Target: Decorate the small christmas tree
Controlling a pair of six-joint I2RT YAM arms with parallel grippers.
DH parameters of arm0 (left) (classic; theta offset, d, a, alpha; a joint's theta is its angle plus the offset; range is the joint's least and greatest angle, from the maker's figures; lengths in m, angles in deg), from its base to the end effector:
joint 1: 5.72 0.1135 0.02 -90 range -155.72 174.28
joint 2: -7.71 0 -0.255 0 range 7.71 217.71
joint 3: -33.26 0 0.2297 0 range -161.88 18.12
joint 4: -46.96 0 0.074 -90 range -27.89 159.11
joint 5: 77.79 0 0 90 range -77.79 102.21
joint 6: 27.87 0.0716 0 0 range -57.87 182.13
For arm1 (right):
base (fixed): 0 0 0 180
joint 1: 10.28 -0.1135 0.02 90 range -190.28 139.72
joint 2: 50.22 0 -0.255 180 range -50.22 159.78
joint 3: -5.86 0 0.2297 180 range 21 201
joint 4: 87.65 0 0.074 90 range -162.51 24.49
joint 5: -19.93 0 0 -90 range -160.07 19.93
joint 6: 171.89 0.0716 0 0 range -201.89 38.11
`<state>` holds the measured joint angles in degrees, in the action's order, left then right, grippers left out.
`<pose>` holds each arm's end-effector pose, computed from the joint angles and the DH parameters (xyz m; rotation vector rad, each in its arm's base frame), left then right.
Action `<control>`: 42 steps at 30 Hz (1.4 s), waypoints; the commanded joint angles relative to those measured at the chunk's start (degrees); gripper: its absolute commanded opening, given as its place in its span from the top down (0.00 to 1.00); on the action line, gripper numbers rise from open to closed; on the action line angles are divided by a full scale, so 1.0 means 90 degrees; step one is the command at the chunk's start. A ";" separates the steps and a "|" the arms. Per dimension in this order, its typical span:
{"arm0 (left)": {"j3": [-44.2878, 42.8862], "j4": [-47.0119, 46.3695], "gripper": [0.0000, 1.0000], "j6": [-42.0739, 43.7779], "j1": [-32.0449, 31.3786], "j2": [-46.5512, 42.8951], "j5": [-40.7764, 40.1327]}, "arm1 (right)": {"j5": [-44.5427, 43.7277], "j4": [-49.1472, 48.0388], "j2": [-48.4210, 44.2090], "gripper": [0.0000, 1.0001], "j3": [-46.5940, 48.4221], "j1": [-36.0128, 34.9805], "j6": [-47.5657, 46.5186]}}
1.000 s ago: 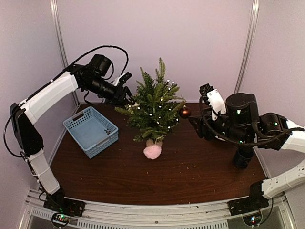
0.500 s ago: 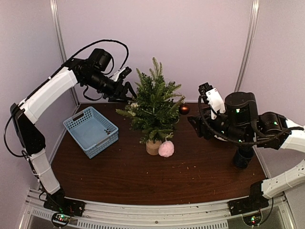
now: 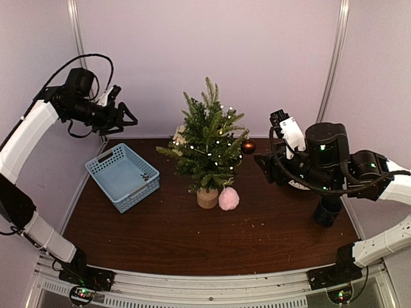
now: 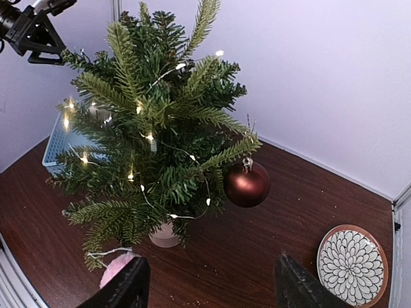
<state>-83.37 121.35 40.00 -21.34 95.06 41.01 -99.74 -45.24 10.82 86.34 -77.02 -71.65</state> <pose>0.2845 -0.1154 0.3837 0.1181 2.4163 -0.9059 0.1268 0.2052 0.3599 -0.6080 1.8384 0.3907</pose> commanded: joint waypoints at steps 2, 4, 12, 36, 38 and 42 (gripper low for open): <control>0.1249 -0.0204 0.23 0.0475 0.0524 -0.0492 -0.0845 | -0.0147 -0.0041 -0.0170 0.30 0.0205 0.0134 -0.0102; 0.1563 -0.0205 0.25 0.0702 0.0526 -0.0405 -0.1149 | -0.0119 -0.0008 -0.0203 0.30 0.0233 0.0202 -0.0084; 0.2770 -0.1406 0.52 0.0714 0.0524 0.0112 -0.1812 | 0.0054 0.0254 -0.0210 0.29 0.0412 0.0403 -0.0073; 0.2476 -0.3860 0.65 0.1814 0.0471 0.3018 -0.1994 | -0.0091 0.0795 -0.0035 0.29 0.0697 0.0477 0.0376; 0.2289 -0.3849 0.65 0.1845 0.0471 0.3214 -0.2048 | -0.0119 0.0849 0.0001 0.29 0.0757 0.0482 0.0367; 0.1800 -0.3580 0.69 0.1853 0.0448 0.3572 -0.2006 | -0.0177 0.0910 0.0043 0.29 0.0834 0.0482 0.0356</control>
<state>-63.00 89.37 55.68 -16.81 125.07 23.65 -99.85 -38.55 10.84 91.93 -72.91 -69.35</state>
